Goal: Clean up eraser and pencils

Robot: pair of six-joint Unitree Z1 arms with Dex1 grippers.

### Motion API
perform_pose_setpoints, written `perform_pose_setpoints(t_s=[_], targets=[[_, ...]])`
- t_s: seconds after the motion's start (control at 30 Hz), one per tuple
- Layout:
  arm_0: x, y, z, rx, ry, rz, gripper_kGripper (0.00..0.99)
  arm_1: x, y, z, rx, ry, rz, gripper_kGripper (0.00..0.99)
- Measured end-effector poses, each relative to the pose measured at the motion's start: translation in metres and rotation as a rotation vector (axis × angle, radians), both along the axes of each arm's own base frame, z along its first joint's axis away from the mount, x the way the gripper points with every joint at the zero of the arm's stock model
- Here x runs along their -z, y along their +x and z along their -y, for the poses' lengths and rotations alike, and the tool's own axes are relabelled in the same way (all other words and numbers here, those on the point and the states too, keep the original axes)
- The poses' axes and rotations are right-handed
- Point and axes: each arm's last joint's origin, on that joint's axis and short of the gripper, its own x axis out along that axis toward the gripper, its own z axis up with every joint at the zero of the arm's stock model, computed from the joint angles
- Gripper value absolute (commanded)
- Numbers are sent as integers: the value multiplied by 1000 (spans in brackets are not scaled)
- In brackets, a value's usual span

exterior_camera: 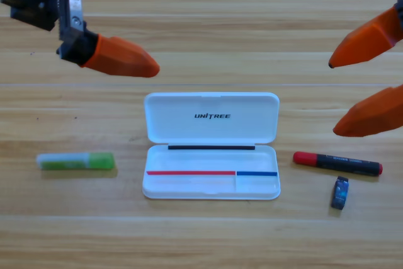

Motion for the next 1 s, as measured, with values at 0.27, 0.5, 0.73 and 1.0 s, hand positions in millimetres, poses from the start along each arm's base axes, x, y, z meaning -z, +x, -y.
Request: perform_pose_setpoints(t_s=[0.27,0.5,0.73,1.0], targets=[[0,0,0,4,3,4,986,2,0,0,-1,-3,-5,919],[6,0,-1,14,32,6,982,5,0,1,126,-11,-98,917],[10,13,-7,-88,259,100,979,16,10,8,511,-68,-173,916],[38,47,-25,-149,503,115,959,45,25,6,882,-136,-317,917]])
